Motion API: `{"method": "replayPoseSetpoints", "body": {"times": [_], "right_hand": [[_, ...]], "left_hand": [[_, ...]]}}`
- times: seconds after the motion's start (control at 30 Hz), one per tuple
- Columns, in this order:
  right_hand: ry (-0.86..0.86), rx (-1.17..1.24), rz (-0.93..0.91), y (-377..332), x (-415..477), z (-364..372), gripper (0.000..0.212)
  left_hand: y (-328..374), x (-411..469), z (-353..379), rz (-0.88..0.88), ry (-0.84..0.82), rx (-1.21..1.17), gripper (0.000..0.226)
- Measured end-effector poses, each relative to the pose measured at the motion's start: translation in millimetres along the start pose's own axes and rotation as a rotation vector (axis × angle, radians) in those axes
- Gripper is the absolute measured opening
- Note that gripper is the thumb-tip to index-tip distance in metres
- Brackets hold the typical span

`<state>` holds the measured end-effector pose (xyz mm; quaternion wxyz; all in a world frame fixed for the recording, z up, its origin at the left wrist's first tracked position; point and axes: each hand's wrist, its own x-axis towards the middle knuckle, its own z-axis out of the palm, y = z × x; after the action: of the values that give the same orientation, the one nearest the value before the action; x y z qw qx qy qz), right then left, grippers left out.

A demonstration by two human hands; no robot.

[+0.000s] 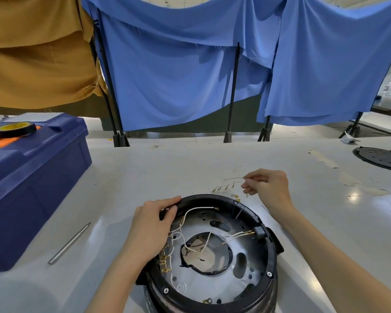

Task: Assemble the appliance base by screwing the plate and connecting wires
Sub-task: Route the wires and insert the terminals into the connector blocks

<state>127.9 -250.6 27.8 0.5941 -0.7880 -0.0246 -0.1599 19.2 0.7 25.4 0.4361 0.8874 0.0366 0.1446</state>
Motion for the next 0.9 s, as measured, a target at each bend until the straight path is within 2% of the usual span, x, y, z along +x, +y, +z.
{"method": "replayPoseSetpoints", "body": {"times": [0.07, 0.13, 0.2, 0.37, 0.43, 0.53, 0.63, 0.73, 0.9], "right_hand": [[-0.09, 0.218, 0.067, -9, -7, -1, 0.019], [-0.195, 0.332, 0.098, -20, -16, 1, 0.015], [-0.31, 0.419, 0.121, -30, -25, 5, 0.012], [-0.59, 0.43, 0.112, -49, -42, 12, 0.011], [-0.678, 0.412, 0.104, -54, -45, 12, 0.01], [-0.75, 0.392, 0.115, -56, -49, 14, 0.011], [-0.803, 0.422, 0.137, -57, -53, 16, 0.013], [-0.816, 0.466, 0.141, -57, -55, 16, 0.026], [-0.792, 0.678, 0.241, -55, -54, 13, 0.041]], "left_hand": [[3, -1, -1, 0.019, 0.01, 0.008, 0.026], [9, -3, -2, 0.066, 0.046, 0.029, 0.029], [17, -4, -3, 0.112, 0.075, -0.051, 0.032], [36, -8, -1, 0.148, 0.078, -0.315, 0.046], [39, -8, -2, 0.119, 0.103, -0.404, 0.039], [38, -9, -2, 0.104, 0.098, -0.57, 0.018], [38, -12, -2, 0.125, 0.086, -0.647, 0.018], [38, -12, -2, 0.13, 0.109, -0.702, 0.014], [35, -13, -2, 0.099, 0.127, -0.749, 0.005]]}}
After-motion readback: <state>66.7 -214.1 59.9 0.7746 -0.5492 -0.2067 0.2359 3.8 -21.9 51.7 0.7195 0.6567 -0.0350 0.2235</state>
